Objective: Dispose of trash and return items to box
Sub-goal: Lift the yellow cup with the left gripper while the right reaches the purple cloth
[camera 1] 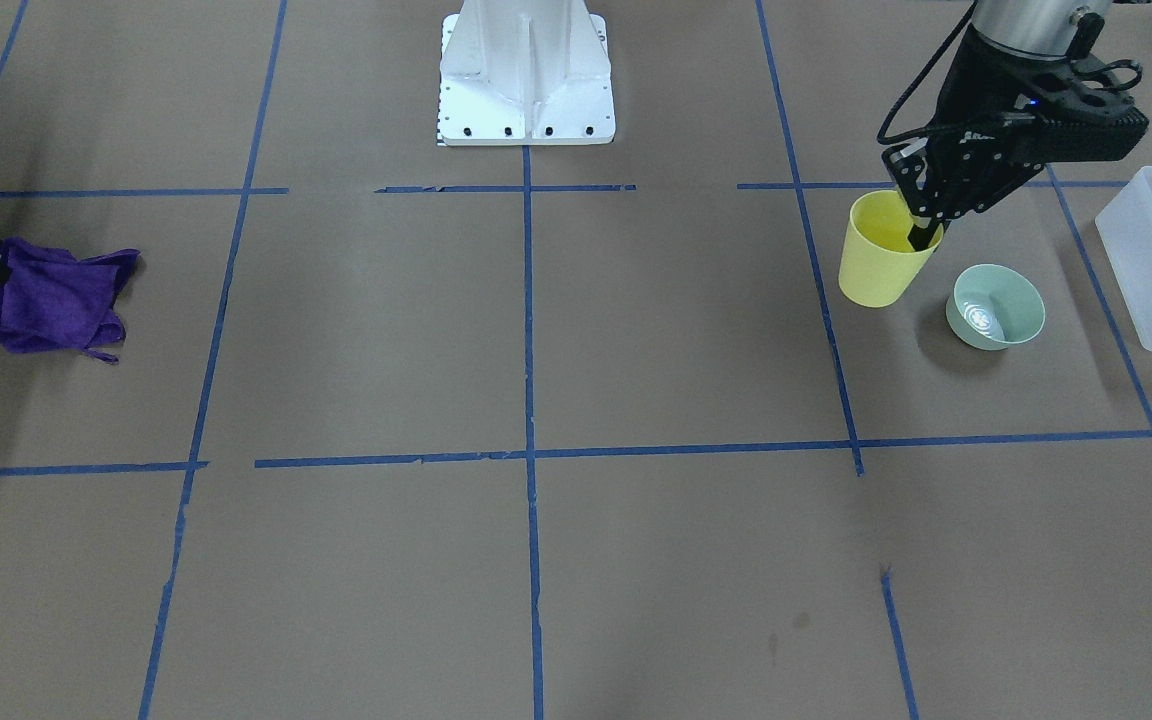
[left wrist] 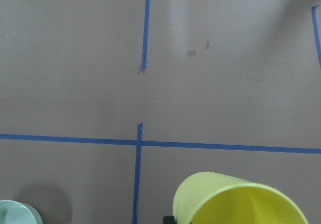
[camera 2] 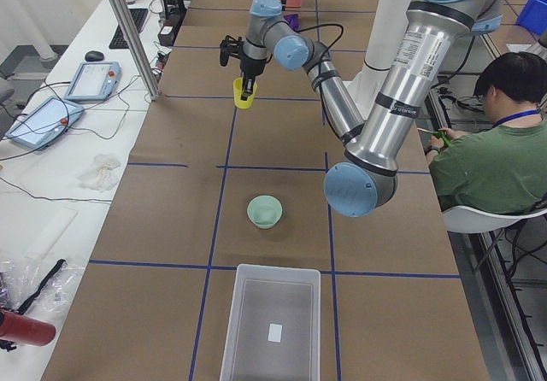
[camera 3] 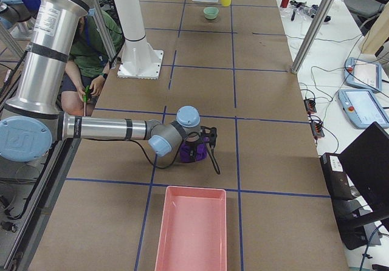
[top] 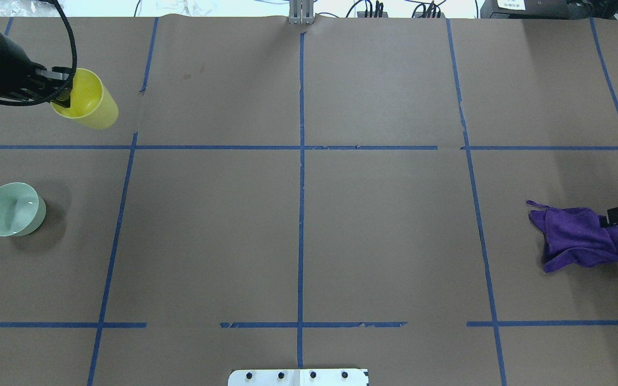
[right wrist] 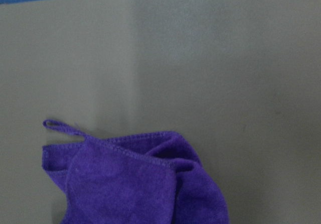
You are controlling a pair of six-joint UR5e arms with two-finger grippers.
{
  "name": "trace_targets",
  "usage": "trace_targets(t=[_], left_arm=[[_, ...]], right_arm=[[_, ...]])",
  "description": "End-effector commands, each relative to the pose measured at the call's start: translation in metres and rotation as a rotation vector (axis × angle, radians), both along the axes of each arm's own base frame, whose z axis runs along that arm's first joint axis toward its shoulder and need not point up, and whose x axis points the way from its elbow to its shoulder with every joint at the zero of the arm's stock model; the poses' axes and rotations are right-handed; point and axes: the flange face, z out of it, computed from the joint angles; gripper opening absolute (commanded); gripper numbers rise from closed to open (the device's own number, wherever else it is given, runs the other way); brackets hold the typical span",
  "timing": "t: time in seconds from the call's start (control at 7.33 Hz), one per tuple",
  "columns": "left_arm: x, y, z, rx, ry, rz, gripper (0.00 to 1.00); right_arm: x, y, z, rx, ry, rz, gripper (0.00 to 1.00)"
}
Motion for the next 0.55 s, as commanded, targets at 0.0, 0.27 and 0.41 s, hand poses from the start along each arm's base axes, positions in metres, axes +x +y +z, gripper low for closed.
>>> trace_targets(t=[0.0, 0.27, 0.41], left_arm=[[-0.037, -0.009, 0.021, 0.051, -0.068, 0.025, 0.00], [-0.064, -0.020, 0.042, 0.102, -0.133, 0.077, 0.00], [-0.076, -0.028, 0.049, 0.108, -0.154, 0.079, 0.00]], right_arm=[[-0.027, 0.014, 0.005, 0.017, 0.030, -0.046, 1.00], [-0.037, 0.020, 0.004, 0.017, 0.029, -0.076, 0.63], [-0.039, 0.021, 0.005, 0.017, 0.030, -0.081, 0.01]])
